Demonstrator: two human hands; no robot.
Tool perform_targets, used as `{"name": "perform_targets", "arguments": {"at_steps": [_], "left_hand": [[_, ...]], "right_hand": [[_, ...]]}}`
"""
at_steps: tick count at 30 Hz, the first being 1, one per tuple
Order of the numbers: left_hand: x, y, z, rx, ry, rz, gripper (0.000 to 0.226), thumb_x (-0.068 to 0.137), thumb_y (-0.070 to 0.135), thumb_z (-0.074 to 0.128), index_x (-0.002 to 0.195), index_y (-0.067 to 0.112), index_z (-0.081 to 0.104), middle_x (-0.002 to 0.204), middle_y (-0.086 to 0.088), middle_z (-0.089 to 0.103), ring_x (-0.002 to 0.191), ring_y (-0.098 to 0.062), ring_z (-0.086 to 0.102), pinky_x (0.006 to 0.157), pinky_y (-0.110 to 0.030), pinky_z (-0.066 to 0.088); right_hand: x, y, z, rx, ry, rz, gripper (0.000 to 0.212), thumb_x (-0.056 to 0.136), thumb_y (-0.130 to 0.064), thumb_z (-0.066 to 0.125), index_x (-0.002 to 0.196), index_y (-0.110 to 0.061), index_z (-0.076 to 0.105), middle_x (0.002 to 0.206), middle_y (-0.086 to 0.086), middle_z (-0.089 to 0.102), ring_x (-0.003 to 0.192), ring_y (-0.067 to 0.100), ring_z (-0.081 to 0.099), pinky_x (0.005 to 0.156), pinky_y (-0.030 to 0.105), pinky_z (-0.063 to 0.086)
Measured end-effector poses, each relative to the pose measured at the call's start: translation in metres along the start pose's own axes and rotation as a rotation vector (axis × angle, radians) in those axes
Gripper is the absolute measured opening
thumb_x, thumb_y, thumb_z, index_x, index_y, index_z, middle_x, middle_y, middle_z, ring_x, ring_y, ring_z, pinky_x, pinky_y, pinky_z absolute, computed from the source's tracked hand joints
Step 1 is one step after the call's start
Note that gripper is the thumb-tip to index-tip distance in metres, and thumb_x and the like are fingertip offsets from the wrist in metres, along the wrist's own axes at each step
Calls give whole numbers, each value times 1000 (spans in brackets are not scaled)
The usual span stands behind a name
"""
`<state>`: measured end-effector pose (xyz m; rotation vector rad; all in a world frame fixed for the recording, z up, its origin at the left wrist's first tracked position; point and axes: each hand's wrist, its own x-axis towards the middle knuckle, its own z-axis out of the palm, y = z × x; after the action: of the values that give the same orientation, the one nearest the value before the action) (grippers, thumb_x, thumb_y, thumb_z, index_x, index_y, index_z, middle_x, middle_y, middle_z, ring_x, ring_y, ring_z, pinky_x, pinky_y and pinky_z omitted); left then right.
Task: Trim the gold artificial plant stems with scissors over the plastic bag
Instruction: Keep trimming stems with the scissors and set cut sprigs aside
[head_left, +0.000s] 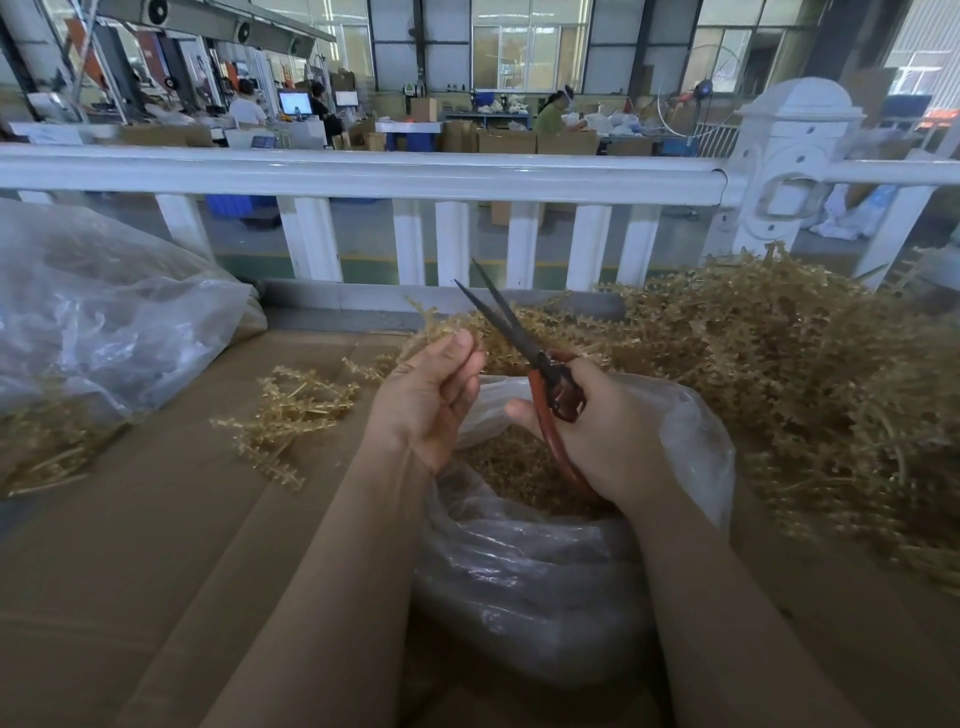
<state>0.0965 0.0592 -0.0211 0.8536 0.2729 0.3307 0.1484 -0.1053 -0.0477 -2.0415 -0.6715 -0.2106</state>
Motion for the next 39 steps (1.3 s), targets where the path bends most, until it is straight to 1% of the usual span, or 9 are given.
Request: {"name": "perform_targets", "arguments": {"at_steps": [3,6,10,12,15,20,24,30,39], "left_hand": [[0,-1,1,10,3,13,34,71,17,75,103,10,68,80,2,76,69,-4,72,56,-14,54],[0,-2,1,24,11,52,35,81,11,73,115,6,67,82,1,76,70,-4,71,60,-14,54],[-1,-3,1,94,2,159,11,88,4,67,95,10,73,84,0,75,69,-5,68,65,-16,54],[-3,-2,1,113,-8,203,14,90,0,64,88,11,73,79,1,74,68,-5,65,67,-16,54],[-4,-2,1,141,-37,235,14,92,-1,62,90,9,72,77,1,72,68,-6,64,69,-17,53],[-6,-2,2,179,-51,267,12,88,-2,64,84,8,70,73,0,71,67,-8,63,72,-19,54],[-7,-1,2,180,-50,276,11,85,-2,66,82,8,69,70,1,70,65,-8,62,68,-19,54],[-6,0,1,204,-37,280,9,88,-3,64,84,4,67,75,-4,67,68,-10,63,75,-23,53],[-8,3,-1,256,-52,295,32,89,-3,64,68,17,76,70,0,69,66,-11,63,70,-22,54]], "right_hand": [[1,2,1,-58,-9,10,78,51,-101,49,96,-37,57,87,-19,66,82,-3,61,70,26,49],[0,1,1,-105,-5,8,83,51,-99,52,103,-35,57,93,-18,65,87,-3,61,72,24,49],[-2,1,1,-181,37,-54,68,62,-85,60,105,-32,58,93,-19,62,87,-3,59,70,21,47],[-3,1,1,-212,50,-66,66,64,-82,62,105,-30,59,93,-18,61,87,-1,58,71,22,47],[-3,0,1,-237,71,-61,65,63,-82,61,101,-29,59,89,-18,60,83,-2,56,69,21,45],[-3,0,0,-266,74,-74,66,64,-84,61,100,-28,59,88,-19,60,82,0,56,68,23,47],[-2,1,1,-248,45,-53,66,64,-84,61,101,-29,58,89,-17,62,84,2,59,70,25,51],[-2,4,2,-189,35,-45,54,64,-83,67,98,-43,55,85,-19,64,82,-3,61,71,24,53],[-4,0,3,-185,63,-73,59,59,-89,58,99,-45,57,79,-19,63,77,-2,61,71,28,56]]}}
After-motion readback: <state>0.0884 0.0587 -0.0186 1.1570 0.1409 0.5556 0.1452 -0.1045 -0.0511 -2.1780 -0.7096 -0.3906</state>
